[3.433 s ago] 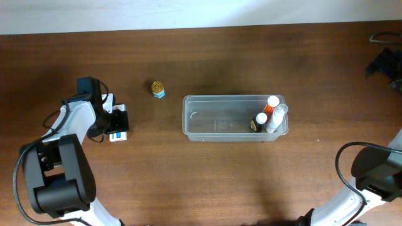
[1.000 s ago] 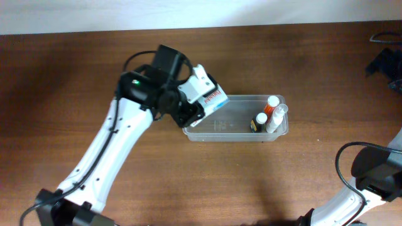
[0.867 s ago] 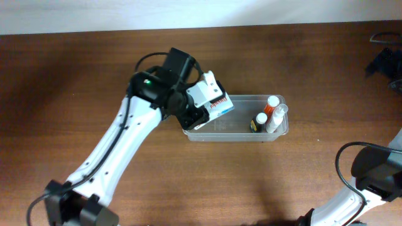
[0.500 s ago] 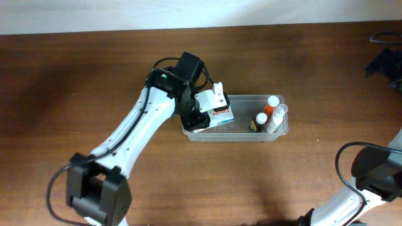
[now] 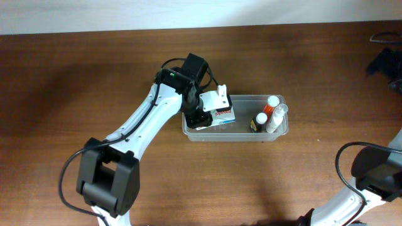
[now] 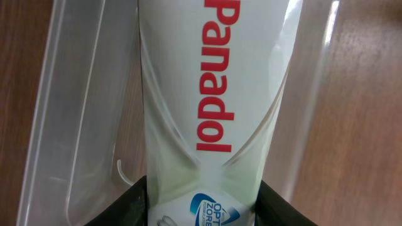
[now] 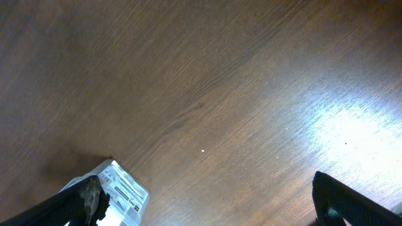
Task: Pack container
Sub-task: 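Open the left gripper and move it left toward the amber jar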
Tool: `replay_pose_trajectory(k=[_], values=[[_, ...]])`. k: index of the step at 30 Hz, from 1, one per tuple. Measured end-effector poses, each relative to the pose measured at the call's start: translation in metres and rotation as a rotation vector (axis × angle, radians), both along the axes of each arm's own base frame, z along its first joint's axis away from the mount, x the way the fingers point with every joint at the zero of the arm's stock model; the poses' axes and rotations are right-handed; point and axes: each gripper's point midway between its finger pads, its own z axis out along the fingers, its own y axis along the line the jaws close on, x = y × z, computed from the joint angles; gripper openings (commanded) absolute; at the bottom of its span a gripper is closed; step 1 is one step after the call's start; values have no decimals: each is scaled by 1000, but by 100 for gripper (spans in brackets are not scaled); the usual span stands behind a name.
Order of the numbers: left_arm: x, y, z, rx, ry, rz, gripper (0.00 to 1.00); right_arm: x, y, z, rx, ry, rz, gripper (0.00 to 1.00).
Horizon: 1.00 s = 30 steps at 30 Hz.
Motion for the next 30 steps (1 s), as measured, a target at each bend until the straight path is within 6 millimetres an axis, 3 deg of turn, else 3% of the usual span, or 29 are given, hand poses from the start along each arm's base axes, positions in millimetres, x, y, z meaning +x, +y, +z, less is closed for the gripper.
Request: replay_pose_trajectory(k=[2, 7, 10, 14, 18, 21, 26, 30], values=[[1, 0, -6, 6, 5, -9, 66, 0, 0, 0, 0, 0, -1, 98], [3, -2, -8, 4, 1, -9, 68, 0, 0, 0, 0, 0, -1, 98], [5, -3, -8, -1, -7, -9, 68, 0, 0, 0, 0, 0, 0, 98], [9, -5, -6, -11, -25, -9, 51, 0, 0, 0, 0, 0, 0, 98], [15, -8, 0, -24, -43, 3, 51, 0, 0, 0, 0, 0, -1, 98], [27, -15, 20, -55, -74, 44, 52, 0, 0, 0, 0, 0, 0, 98], [59, -27, 80, -144, -176, 146, 52, 0, 0, 0, 0, 1, 0, 98], [85, -15, 114, -172, -233, 309, 52, 0, 0, 0, 0, 0, 0, 98]])
